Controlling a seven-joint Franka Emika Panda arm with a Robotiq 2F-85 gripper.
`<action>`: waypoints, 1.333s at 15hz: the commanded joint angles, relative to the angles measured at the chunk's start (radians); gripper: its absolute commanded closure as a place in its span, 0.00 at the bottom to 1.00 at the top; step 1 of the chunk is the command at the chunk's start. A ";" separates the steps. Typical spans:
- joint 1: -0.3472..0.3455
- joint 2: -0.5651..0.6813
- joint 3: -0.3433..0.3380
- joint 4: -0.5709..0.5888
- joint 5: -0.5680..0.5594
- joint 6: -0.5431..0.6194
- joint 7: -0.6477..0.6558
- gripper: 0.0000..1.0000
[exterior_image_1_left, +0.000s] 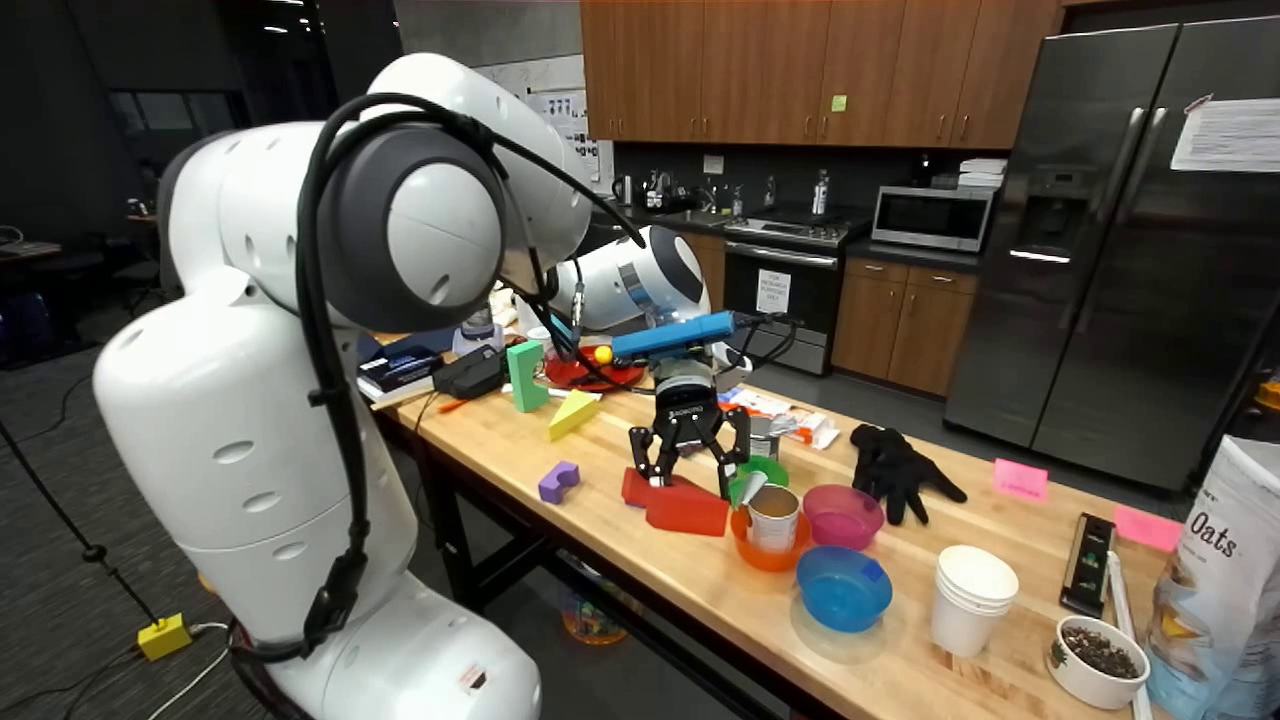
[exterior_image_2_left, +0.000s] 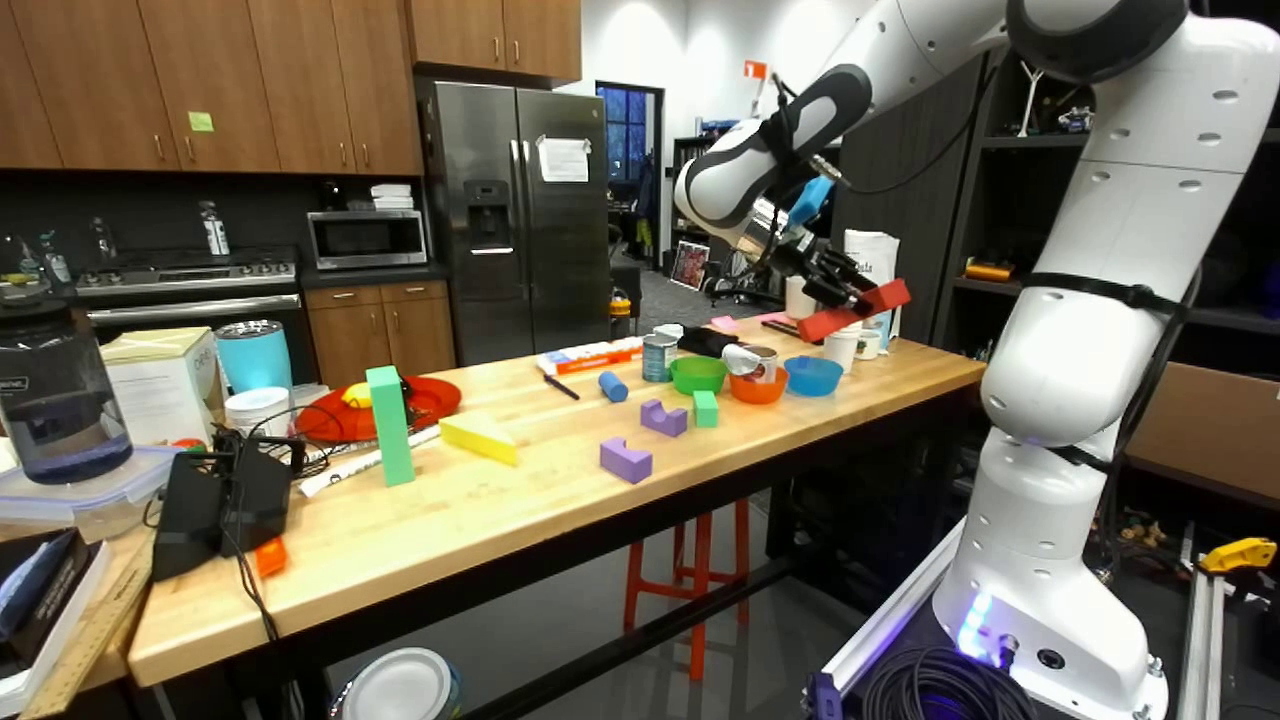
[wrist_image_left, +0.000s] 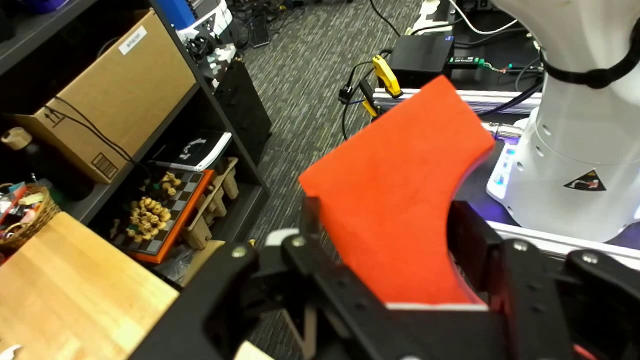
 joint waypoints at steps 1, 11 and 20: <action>0.003 0.000 -0.002 0.001 0.000 -0.001 0.000 0.36; -0.095 0.113 -0.088 0.022 0.004 -0.035 0.247 0.61; -0.212 0.184 -0.204 0.066 -0.032 -0.216 0.399 0.61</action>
